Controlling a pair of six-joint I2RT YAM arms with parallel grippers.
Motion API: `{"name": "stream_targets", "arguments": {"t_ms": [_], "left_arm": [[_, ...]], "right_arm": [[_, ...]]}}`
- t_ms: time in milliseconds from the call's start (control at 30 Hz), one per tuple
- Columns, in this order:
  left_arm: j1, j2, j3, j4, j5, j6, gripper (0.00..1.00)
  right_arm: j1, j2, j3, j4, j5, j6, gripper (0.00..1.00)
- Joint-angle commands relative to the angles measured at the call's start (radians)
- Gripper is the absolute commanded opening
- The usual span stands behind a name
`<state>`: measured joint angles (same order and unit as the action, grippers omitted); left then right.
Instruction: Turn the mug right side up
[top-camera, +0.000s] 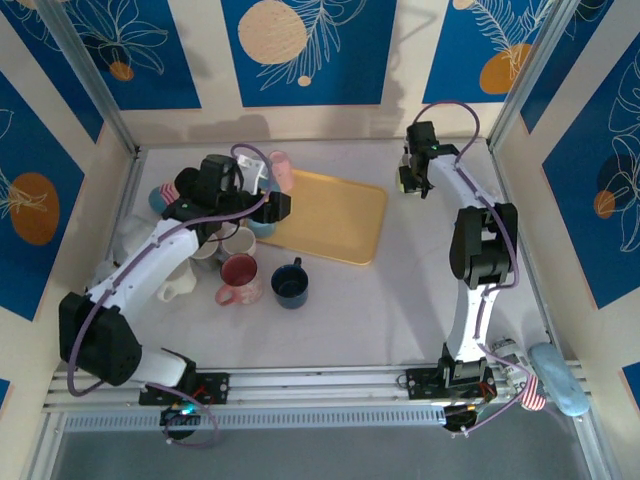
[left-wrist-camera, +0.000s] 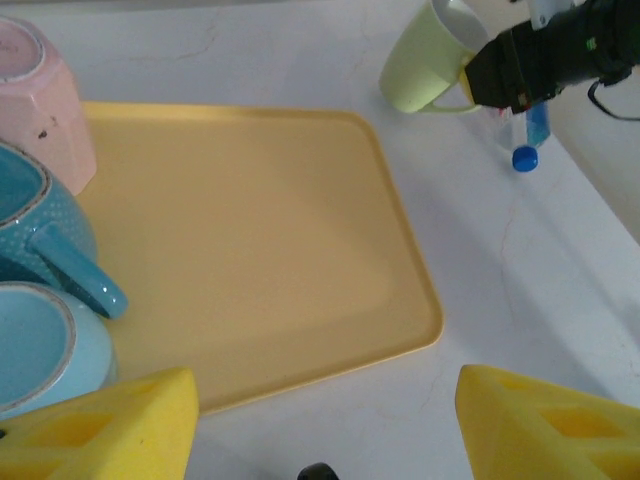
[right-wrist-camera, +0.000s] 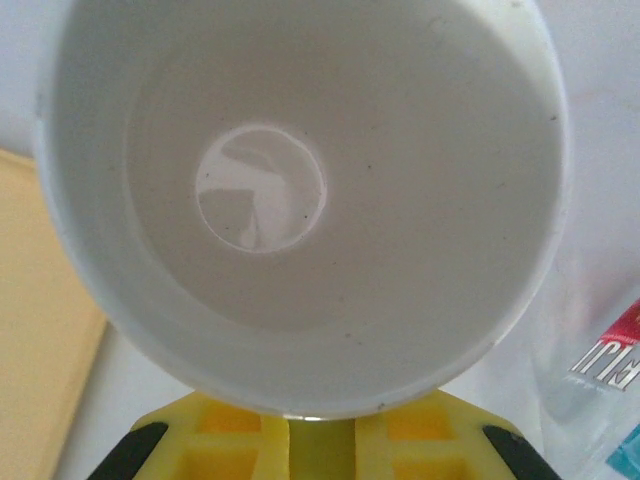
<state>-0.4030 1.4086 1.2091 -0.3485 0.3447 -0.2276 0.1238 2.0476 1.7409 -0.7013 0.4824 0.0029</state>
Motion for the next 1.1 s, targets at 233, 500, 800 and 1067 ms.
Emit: {"name": "stream_targets", "arguments": {"t_ms": [233,500,800,1067], "left_arm": [[0.006,0.035,0.059,-0.042,-0.006,0.05,0.69],[0.007,0.014,0.05,-0.061,-0.019,0.058,0.69],[0.007,-0.023,0.066,-0.145,-0.084,0.015,0.69],[0.011,-0.04,0.102,-0.297,-0.241,-0.053,0.69]], "right_arm": [[-0.003,0.104,0.141,0.044,0.059,-0.095,0.0],[0.003,0.114,0.14,0.036,0.06,-0.095,0.31],[0.017,-0.053,0.068,0.007,0.0,0.005,0.5],[0.05,-0.398,-0.15,0.028,-0.264,0.136,0.57]]}}
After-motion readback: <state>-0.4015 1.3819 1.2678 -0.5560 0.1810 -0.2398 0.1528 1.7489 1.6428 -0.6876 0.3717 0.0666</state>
